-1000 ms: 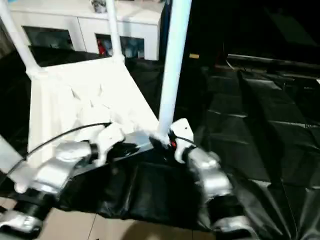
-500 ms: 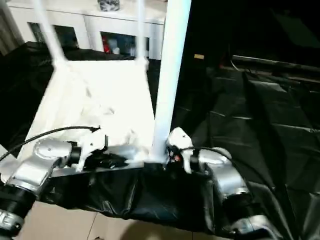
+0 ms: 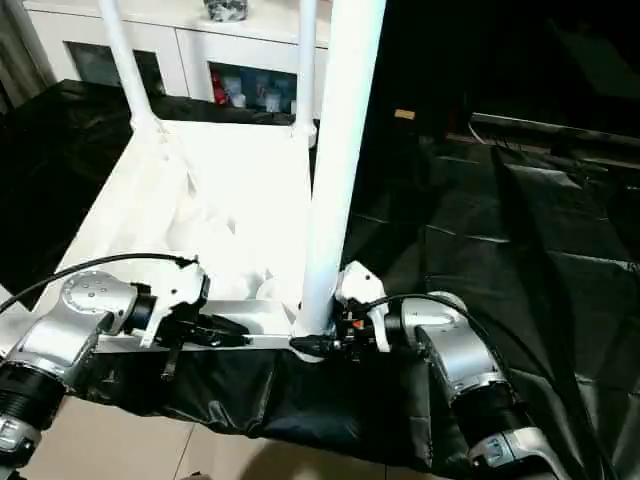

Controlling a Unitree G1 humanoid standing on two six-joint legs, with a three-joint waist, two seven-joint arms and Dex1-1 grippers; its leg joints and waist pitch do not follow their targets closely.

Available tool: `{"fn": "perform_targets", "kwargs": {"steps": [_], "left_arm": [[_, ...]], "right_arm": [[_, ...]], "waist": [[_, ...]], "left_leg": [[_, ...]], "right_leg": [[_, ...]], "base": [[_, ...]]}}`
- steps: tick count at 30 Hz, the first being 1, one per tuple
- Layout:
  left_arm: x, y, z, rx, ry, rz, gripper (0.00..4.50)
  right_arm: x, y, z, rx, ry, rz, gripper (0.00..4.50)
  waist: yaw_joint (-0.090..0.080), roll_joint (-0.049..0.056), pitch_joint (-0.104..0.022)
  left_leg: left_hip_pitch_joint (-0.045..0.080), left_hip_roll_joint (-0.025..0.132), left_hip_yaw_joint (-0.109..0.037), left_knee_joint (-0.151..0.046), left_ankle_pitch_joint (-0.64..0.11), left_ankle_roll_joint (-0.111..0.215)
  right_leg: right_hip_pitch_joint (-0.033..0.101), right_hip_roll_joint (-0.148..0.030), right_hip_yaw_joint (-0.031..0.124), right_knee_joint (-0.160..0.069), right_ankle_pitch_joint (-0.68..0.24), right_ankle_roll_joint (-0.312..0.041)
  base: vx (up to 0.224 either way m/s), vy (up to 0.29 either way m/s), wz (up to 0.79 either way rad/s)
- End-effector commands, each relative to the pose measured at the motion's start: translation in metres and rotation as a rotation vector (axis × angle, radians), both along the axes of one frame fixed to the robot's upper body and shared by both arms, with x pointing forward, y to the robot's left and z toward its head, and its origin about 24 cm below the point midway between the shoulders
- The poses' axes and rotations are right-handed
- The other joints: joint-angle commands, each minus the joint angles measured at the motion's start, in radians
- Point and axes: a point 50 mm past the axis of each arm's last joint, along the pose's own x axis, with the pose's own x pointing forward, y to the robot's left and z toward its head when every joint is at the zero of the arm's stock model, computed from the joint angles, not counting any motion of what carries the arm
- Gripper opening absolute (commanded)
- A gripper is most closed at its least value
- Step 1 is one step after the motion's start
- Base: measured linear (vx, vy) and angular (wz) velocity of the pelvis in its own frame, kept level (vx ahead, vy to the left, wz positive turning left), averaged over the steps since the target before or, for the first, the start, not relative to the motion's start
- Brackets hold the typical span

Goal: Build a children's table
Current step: Rotate leg to tighten

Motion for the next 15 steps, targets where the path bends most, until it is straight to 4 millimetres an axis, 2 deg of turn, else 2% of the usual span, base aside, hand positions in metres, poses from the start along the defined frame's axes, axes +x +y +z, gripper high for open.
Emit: {"fn": "perform_targets", "kwargs": {"steps": [1,5,7,9,13,15], "left_arm": [[0.001,-0.009,-0.003,-0.013,0.003,-0.003,0.0],[0.005,-0.016,-0.002,-0.046,-0.034,0.055,0.0],[0.008,-0.021,-0.001,-0.057,-0.064,0.094,0.0],[0.012,-0.027,-0.002,-0.055,-0.093,0.151,0.0],[0.017,-0.039,-0.004,-0.041,-0.133,0.251,0.0],[0.02,-0.049,-0.007,-0.04,-0.147,0.328,0.0]], "right_arm": [[-0.014,0.017,-0.009,0.011,0.061,0.115,2.72],[-0.01,0.022,-0.01,0.074,0.055,0.004,2.72],[-0.005,0.026,-0.012,0.102,0.042,-0.097,2.72],[0.002,0.03,-0.014,0.115,0.026,-0.233,2.71],[0.012,0.041,-0.022,0.12,-0.002,-0.471,2.7],[0.014,0.051,-0.025,0.133,0.013,-0.582,2.7]], "waist": [[0.0,-0.003,-0.045],[0.002,-0.002,-0.044],[0.0,-0.003,-0.039],[-0.004,-0.002,-0.036],[-0.013,-0.004,-0.034],[-0.025,-0.003,-0.035]], "left_leg": [[-0.006,0.034,-0.003,-0.053,-0.155,0.051],[-0.005,0.034,-0.003,-0.053,-0.161,0.05],[-0.005,0.032,-0.005,-0.058,-0.199,0.036],[0.0,0.034,-0.01,-0.062,-0.239,0.013],[0.0,0.033,-0.014,-0.067,-0.264,-0.004],[-0.001,0.032,-0.014,-0.067,-0.268,-0.009]], "right_leg": [[0.044,-0.081,0.053,-0.069,-0.133,-0.186],[0.043,-0.082,0.053,-0.071,-0.149,-0.181],[0.039,-0.085,0.053,-0.082,-0.241,-0.161],[0.034,-0.089,0.054,-0.093,-0.354,-0.133],[0.032,-0.09,0.053,-0.098,-0.409,-0.111],[0.029,-0.089,0.055,-0.1,-0.416,-0.102]], "base": [[0.0,0.0,0.0],[0.0,0.0,0.0],[0.0,0.0,0.0],[0.0,0.0,0.0],[0.0,0.0,0.0],[0.0,0.0,0.0]]}}
